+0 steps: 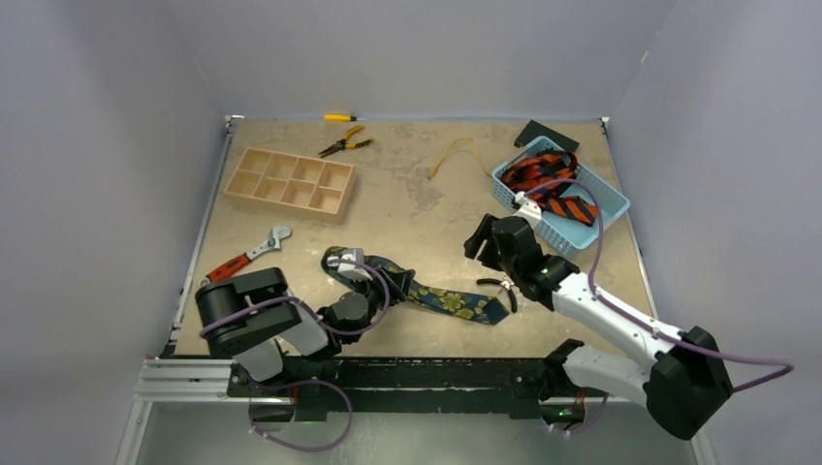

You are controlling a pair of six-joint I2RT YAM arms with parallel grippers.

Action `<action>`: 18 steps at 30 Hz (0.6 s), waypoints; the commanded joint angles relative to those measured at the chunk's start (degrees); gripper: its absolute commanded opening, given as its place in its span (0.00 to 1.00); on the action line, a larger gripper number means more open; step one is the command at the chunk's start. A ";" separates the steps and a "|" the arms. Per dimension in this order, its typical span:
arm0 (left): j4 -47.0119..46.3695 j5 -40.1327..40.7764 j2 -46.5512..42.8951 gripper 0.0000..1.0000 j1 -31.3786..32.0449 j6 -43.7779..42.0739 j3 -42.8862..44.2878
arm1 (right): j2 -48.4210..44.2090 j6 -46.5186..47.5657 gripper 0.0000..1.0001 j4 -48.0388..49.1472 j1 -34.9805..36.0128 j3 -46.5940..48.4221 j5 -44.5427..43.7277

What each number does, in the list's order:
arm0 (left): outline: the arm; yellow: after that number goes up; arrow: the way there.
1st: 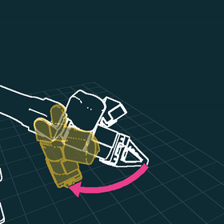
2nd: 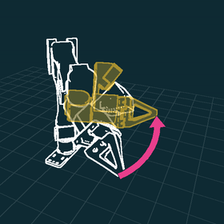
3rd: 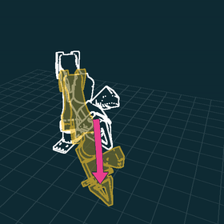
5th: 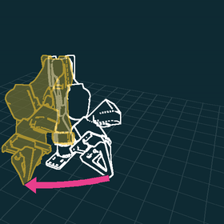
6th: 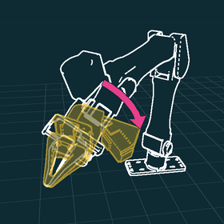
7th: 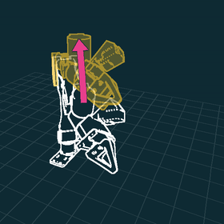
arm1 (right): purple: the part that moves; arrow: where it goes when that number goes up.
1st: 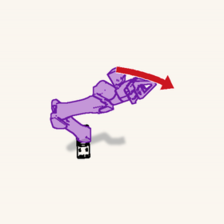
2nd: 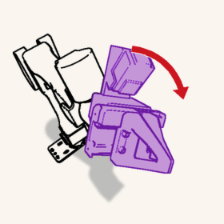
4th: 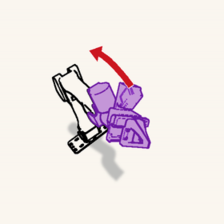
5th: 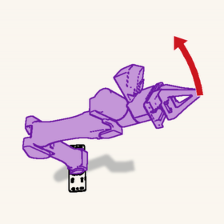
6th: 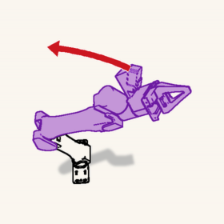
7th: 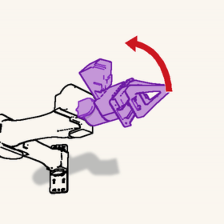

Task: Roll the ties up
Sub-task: Place the tie at the center of the board.

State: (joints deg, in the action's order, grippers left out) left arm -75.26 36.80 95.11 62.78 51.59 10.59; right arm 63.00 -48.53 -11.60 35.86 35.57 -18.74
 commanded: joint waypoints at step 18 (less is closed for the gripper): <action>48.18 1.37 -28.52 0.87 1.01 -2.35 6.73 | -1.67 -10.77 0.67 2.88 21.41 -10.23 5.38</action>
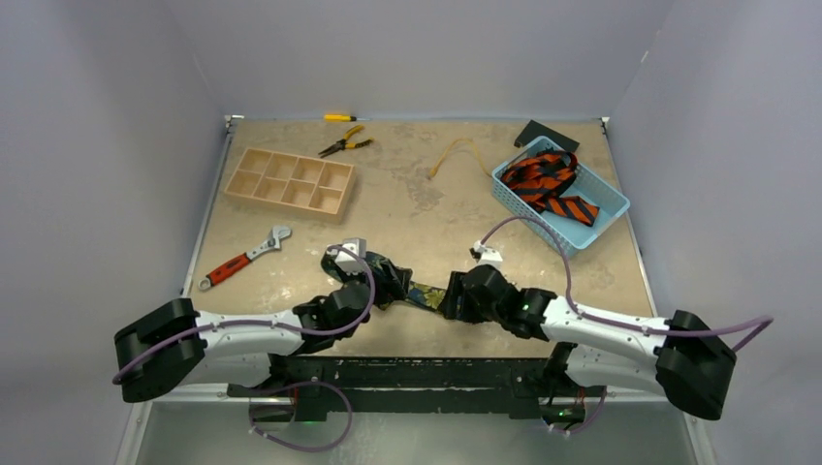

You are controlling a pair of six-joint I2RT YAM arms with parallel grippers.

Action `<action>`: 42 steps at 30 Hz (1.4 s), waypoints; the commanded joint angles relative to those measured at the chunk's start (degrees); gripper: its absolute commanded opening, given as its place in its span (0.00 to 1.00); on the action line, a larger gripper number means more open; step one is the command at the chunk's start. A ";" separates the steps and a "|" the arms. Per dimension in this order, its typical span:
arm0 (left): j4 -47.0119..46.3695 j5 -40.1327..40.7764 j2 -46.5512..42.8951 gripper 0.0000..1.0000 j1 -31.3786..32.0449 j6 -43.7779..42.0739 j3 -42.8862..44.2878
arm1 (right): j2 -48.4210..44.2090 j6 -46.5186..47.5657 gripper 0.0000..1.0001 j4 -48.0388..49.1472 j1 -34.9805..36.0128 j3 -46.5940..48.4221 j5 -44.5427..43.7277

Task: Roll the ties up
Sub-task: Place the tie at the center of the board, then flatten out the tie at the center of the board.

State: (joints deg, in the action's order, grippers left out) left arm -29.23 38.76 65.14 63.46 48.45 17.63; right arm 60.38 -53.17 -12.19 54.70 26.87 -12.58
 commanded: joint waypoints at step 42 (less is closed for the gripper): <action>61.76 16.46 -31.12 0.90 1.14 14.34 10.93 | 7.08 12.71 0.72 1.63 -30.52 15.71 -6.17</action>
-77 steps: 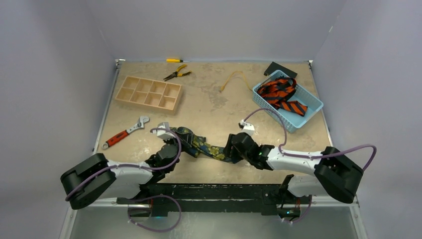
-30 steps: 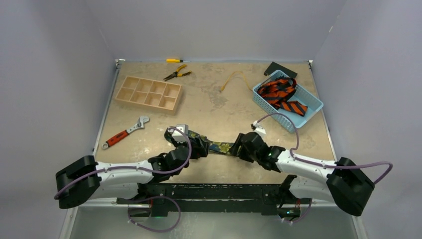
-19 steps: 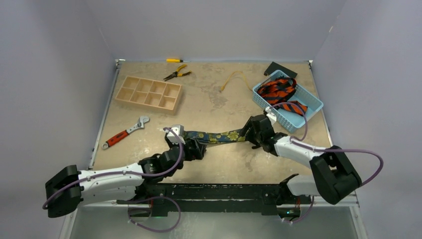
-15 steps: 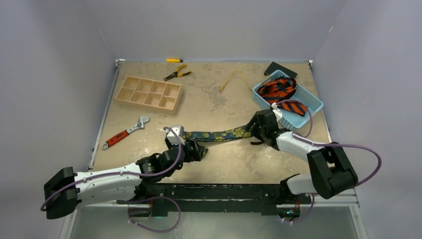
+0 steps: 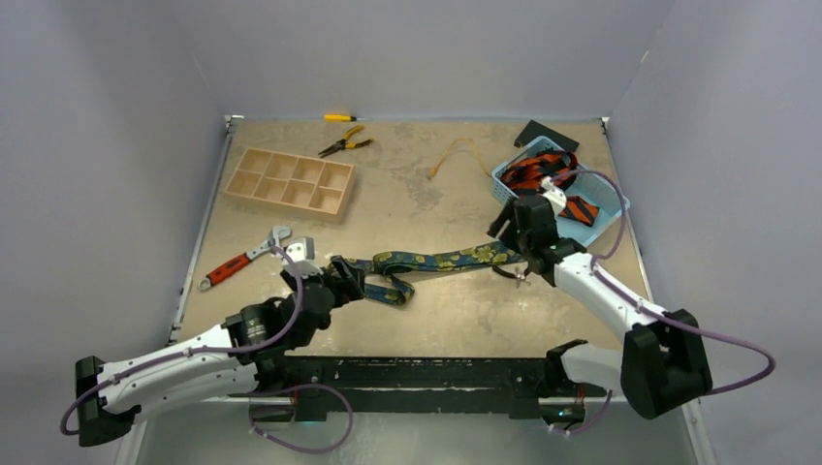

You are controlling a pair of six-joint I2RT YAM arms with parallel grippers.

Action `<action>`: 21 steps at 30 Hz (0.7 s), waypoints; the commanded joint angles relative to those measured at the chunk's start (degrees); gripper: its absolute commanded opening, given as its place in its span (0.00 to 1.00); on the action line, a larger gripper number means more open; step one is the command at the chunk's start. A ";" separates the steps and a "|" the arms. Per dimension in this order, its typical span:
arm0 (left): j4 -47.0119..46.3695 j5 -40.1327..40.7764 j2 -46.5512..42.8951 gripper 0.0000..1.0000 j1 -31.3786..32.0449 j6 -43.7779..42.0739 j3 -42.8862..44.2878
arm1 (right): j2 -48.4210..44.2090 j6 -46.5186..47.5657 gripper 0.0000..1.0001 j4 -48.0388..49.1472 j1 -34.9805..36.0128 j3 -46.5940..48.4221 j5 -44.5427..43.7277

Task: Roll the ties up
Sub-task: Flatten out the tie at the center of the board.

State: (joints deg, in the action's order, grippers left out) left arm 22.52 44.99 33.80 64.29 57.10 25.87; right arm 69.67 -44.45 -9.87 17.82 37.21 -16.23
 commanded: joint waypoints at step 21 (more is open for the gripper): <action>-12.51 -20.14 14.28 0.94 -22.86 -4.30 -3.33 | 13.99 -0.40 0.58 15.87 2.97 -6.47 10.86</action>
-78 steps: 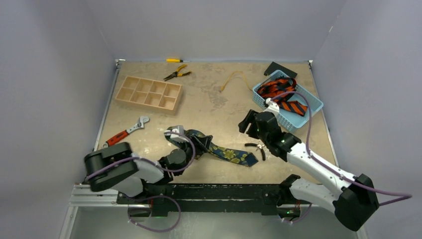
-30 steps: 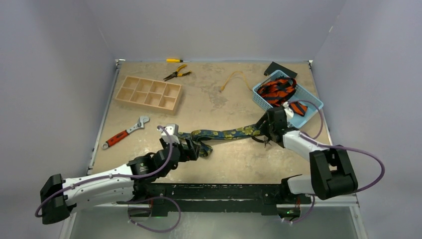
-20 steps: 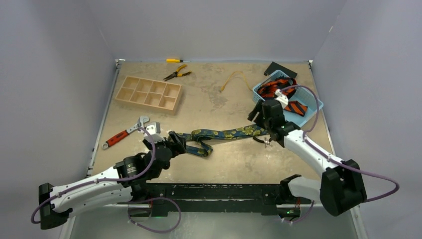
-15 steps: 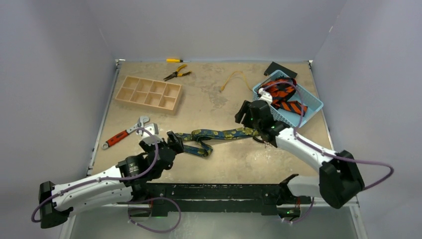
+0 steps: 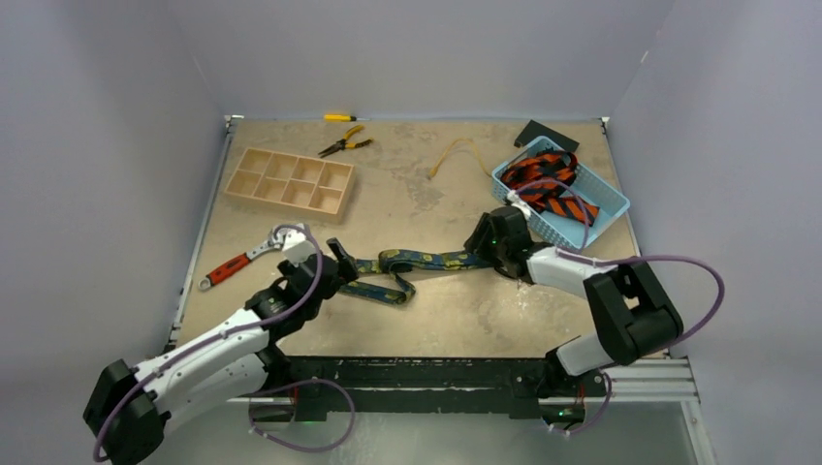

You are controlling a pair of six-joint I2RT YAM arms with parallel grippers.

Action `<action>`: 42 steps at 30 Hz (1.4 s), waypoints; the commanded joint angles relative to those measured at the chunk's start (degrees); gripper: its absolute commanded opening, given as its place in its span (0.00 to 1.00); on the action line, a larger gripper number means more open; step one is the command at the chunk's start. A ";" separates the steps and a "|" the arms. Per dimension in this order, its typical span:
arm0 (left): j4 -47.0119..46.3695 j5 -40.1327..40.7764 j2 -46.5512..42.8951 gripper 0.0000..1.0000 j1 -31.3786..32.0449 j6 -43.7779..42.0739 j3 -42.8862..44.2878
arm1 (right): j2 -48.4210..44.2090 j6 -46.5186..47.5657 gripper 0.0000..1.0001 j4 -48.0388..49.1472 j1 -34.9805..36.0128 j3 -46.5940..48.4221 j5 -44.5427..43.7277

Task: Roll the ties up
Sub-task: Flatten out the tie at the center of the board.

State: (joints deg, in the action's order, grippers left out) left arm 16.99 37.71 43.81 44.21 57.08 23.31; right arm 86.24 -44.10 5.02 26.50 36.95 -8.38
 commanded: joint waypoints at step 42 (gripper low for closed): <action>-6.77 -4.29 -0.82 0.91 -7.91 -3.18 -1.26 | -22.04 6.88 0.72 -5.88 1.62 -3.53 6.12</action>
State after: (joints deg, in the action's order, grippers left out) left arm 14.37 35.31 40.64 36.71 51.79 21.67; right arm 58.70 -38.89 -2.70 26.00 30.24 1.02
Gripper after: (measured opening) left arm 0.895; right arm 0.725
